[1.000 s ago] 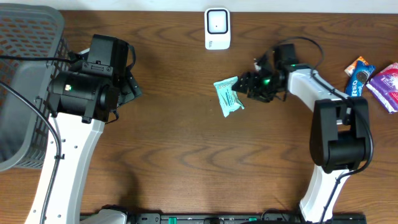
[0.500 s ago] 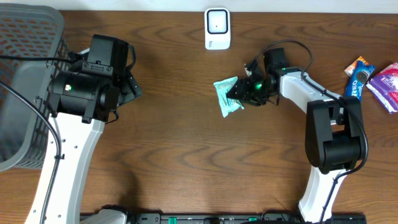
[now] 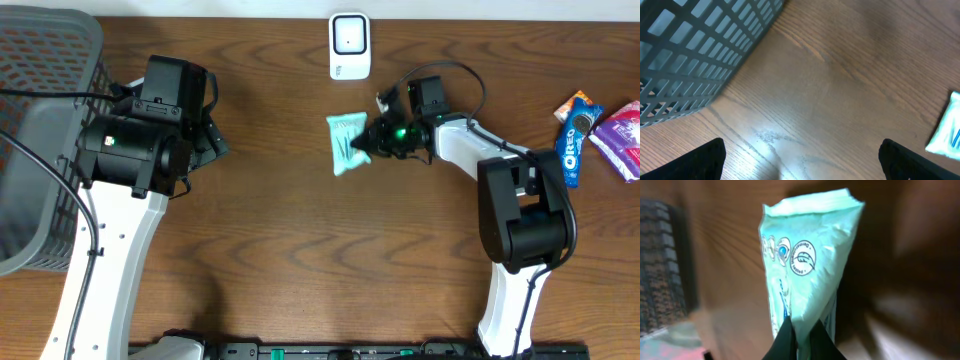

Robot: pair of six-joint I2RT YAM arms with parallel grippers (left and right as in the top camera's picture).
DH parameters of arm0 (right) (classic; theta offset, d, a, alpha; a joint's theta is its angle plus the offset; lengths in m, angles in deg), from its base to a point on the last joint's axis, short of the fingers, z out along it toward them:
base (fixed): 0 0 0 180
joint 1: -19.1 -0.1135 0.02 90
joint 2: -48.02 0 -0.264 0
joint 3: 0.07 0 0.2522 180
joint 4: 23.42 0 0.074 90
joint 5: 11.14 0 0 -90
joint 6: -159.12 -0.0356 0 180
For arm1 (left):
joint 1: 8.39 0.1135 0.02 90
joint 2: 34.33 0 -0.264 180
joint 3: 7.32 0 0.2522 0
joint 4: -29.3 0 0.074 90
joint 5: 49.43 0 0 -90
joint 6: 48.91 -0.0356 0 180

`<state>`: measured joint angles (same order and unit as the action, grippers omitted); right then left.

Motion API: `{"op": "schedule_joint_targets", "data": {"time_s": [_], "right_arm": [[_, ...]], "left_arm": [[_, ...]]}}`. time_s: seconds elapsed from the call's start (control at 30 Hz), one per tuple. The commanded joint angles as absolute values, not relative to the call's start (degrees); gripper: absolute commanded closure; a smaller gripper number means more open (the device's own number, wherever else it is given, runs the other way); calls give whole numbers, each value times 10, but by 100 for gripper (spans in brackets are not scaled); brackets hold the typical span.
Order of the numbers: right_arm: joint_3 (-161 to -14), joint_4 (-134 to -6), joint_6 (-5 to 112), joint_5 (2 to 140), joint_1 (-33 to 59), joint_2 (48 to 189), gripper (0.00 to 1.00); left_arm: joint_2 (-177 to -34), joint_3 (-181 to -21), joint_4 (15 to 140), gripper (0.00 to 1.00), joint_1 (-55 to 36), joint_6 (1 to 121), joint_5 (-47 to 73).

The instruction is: Scan the item barcode

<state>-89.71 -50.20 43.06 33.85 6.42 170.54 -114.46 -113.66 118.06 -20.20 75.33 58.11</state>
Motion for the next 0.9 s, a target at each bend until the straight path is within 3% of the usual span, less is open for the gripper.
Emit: {"op": "schedule_joint_targets", "data": {"time_s": [0.0,0.23,0.37,0.6,0.73,0.87], "right_arm": [[-915,-418,329,238,76,1709,99],[-945,-241,188,268,93,1709,99],[-946,-280,200,278,95,1709,99],[-946,-422,320,340,88,1709,99],[-946,-410,360,369,87,1709,77],[-972,-396,373,370,95,1709,65]], "left_arm": [[-1147,-1141,1183,2,-200,747,593],[-1147,-1141,1183,2,-200,747,593],[-1147,-1141,1183,2,-200,747,593],[-1147,-1141,1183,2,-200,747,593],[-1147,-1141,1183,2,-200,747,593],[-1147,-1141,1183,2,-200,747,593]]}}
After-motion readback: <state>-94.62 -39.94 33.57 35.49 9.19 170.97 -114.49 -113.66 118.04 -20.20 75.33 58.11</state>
